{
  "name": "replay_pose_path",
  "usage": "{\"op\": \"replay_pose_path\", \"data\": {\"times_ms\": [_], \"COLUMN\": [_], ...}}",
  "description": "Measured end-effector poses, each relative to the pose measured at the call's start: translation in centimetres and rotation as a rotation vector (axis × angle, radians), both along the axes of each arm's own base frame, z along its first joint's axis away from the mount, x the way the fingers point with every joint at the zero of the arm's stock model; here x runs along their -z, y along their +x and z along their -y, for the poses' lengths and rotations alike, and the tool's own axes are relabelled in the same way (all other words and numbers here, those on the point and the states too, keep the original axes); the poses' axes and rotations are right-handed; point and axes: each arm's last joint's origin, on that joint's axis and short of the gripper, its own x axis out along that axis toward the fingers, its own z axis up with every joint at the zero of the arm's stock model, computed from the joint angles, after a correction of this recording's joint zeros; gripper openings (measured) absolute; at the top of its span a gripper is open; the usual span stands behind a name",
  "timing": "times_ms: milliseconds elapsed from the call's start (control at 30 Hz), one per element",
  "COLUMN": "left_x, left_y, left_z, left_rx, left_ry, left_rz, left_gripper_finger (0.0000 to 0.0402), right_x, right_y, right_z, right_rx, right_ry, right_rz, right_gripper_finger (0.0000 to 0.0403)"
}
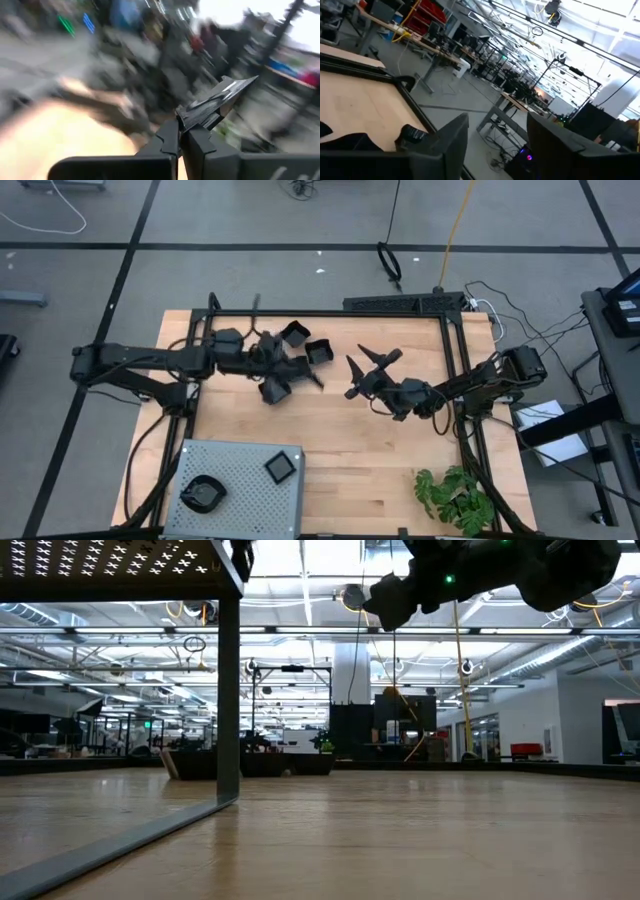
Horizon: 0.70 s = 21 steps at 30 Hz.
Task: Pick & Place Mini shaped plates
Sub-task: Stack the square plate on top of the other square plate on the shelf
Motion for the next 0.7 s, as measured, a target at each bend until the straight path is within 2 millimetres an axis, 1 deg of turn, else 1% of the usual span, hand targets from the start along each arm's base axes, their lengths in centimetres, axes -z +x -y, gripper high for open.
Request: {"op": "replay_pose_path", "data": {"times_ms": [67,167,300,400,467,533,633,700], "left_x": [-0.8,-2.1,-2.6,-3.1,-2.9,-2.5,-1.1,-0.5], "left_y": [-0.1,-0.1,0.0,0.1,0.0,0.3,0.4,0.8], "left_z": [0.9,2.6,5.3,7.3,8.5,9.5,10.3,10.6], "left_rx": [0.094,0.178,0.294,0.366,0.380,0.394,0.397,0.391], "left_ry": [-0.060,-0.069,-0.061,-0.058,-0.063,-0.068,-0.104,-0.154], "left_rz": [-0.106,-0.284,-0.566,-0.707,-0.801,-0.869,-1.006,-1.054], "left_gripper_finger": [0.0012,0.0015,0.0006,0.0007,0.0014,0.0017,0.0013,0.0007], "right_x": [0.0,0.0,0.0,0.0,0.0,0.0,0.0,0.0], "right_y": [0.0,0.0,0.0,0.0,0.0,0.1,0.0,0.1], "right_z": [0.0,0.0,0.2,0.4,0.5,0.6,0.6,0.6], "right_rx": [-0.001,-0.002,0.001,0.000,0.001,0.004,0.004,0.005], "right_ry": [0.006,0.006,0.026,0.054,0.066,0.065,0.065,0.057], "right_rz": [0.005,0.007,0.030,0.064,0.079,0.078,0.077,0.067], "right_gripper_finger": [0.0196,0.0200,0.0200,0.0201,0.0200,0.0200,0.0200,0.0201]}}
